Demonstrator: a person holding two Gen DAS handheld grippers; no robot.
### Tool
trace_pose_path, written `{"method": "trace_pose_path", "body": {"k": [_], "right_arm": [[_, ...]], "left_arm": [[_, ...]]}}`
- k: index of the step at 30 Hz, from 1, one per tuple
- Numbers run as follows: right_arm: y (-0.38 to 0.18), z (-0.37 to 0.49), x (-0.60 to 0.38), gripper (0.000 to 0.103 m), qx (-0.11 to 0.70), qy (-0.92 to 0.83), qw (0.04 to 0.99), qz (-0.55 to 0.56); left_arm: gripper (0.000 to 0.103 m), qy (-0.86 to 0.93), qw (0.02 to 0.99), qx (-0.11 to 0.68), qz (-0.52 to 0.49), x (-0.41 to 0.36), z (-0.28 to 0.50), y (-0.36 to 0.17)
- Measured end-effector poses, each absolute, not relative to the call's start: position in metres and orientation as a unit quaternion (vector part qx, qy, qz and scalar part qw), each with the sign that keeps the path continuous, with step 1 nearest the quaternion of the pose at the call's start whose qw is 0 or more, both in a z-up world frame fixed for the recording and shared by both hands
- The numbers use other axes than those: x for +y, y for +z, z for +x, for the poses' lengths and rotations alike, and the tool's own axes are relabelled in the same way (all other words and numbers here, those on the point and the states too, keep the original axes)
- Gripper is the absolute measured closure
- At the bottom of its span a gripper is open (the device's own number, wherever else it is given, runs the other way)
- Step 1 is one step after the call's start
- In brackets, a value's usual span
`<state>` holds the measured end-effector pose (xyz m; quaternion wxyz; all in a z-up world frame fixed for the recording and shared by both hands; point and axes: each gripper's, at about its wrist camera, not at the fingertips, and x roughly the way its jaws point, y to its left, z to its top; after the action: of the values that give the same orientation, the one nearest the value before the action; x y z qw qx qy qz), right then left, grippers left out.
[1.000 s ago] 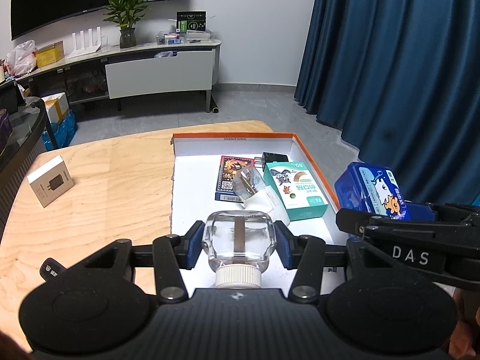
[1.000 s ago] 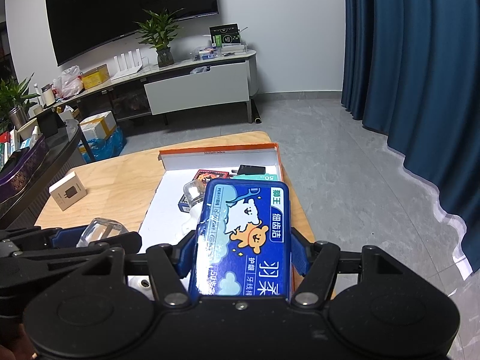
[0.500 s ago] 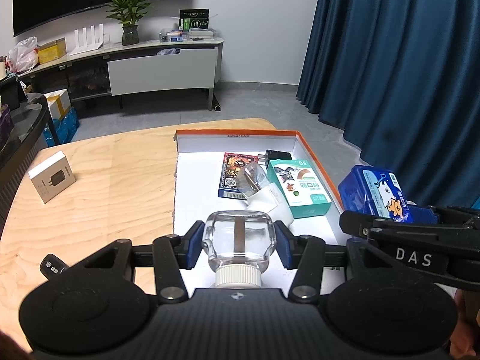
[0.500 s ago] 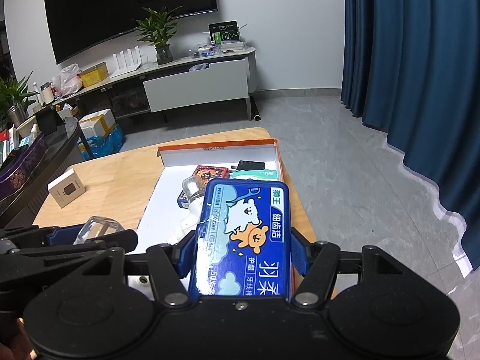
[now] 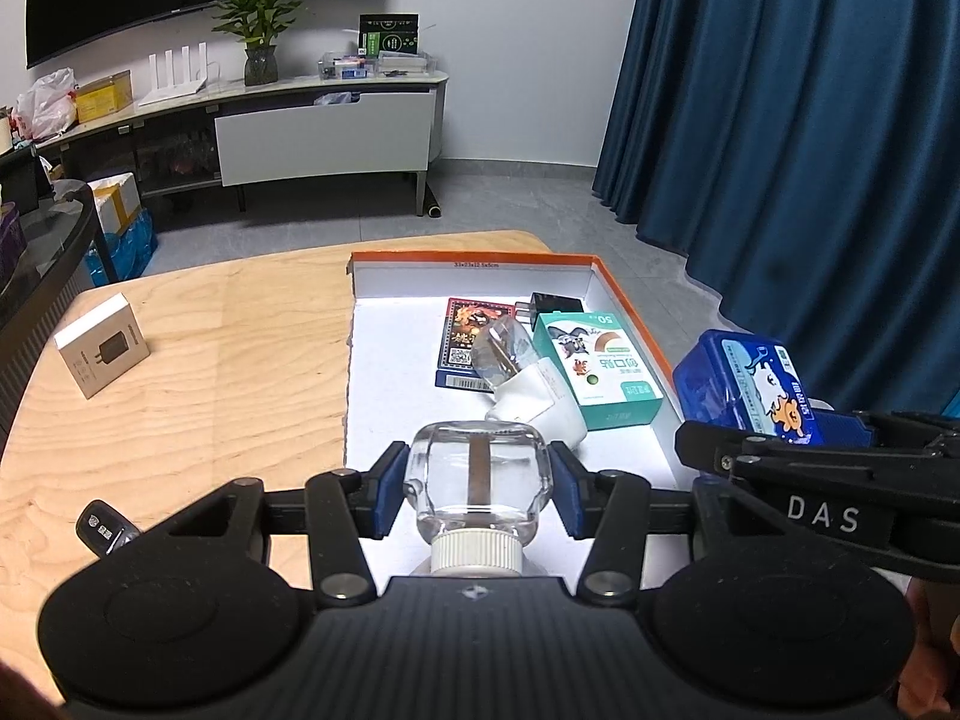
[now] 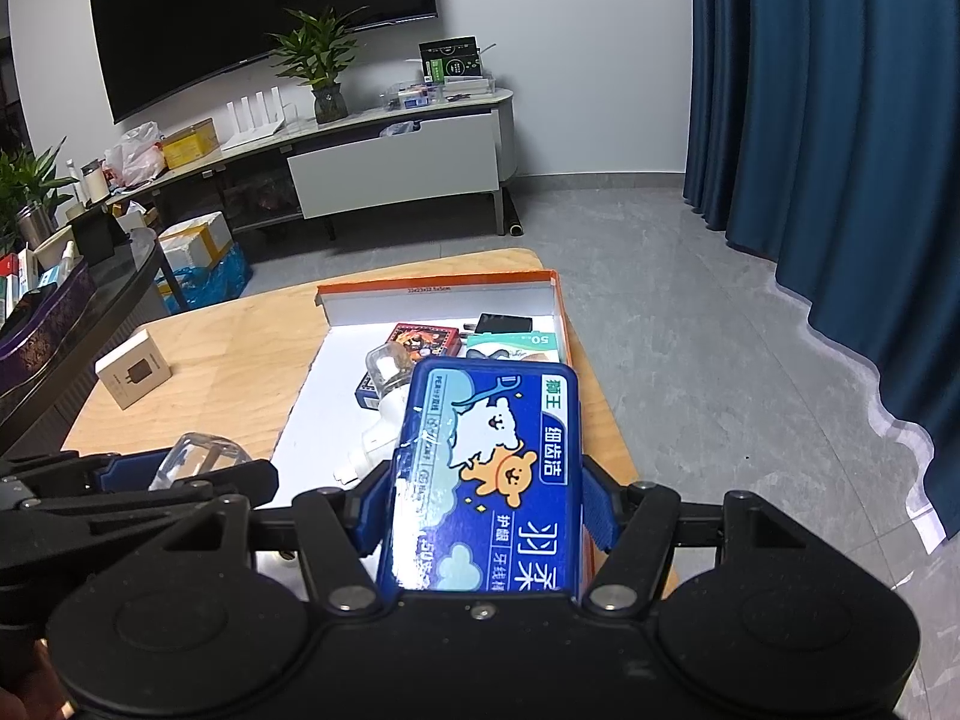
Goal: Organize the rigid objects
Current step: 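Hold the glass bottle and blue tin with both tools above the tray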
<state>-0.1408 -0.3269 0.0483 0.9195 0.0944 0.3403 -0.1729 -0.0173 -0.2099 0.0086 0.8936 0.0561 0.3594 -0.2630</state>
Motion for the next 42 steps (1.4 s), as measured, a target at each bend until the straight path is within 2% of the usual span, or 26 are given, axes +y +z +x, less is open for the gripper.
{"method": "trace_pose_path", "body": {"k": [42], "right_arm": [[0.026, -0.133, -0.348, 0.028, 0.370, -0.167, 0.905, 0.128]], "left_arm": [[0.053, -0.284, 0.873, 0.391, 0.065, -0.217, -0.016, -0.011]]}}
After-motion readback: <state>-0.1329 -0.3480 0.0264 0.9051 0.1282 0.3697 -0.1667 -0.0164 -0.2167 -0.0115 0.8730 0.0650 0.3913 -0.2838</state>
